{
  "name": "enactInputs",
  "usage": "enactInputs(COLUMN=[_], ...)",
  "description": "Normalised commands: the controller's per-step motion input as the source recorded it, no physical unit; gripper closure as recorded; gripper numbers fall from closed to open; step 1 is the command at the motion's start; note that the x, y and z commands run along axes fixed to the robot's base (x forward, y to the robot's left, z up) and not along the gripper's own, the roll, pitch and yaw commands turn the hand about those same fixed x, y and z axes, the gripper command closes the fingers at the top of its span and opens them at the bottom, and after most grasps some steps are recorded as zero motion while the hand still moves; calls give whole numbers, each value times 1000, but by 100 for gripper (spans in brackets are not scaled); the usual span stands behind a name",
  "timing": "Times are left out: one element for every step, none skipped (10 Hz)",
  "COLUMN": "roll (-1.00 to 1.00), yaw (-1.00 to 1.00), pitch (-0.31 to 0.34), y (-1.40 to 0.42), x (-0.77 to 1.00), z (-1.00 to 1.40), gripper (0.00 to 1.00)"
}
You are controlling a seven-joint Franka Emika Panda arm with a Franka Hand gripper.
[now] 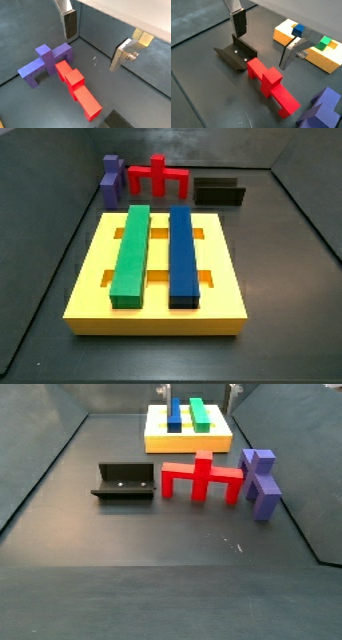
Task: Pick up the purple object. Move up. Move to above the board. Insert the purple object.
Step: Pick up the purple object.
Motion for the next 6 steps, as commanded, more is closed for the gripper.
enactInputs(roll=[0,-17,-163,-119,-91,-80], yaw=[-9,-257,-609,-740,-771,-780], pitch=[0,-36,-121,-107,-100,-91], y=[0,0,0,0,0,0], x=[0,-143,-529,-417,-386,-374], z=[0,0,-83,0,0,0], gripper=[0,0,0,0,0,0])
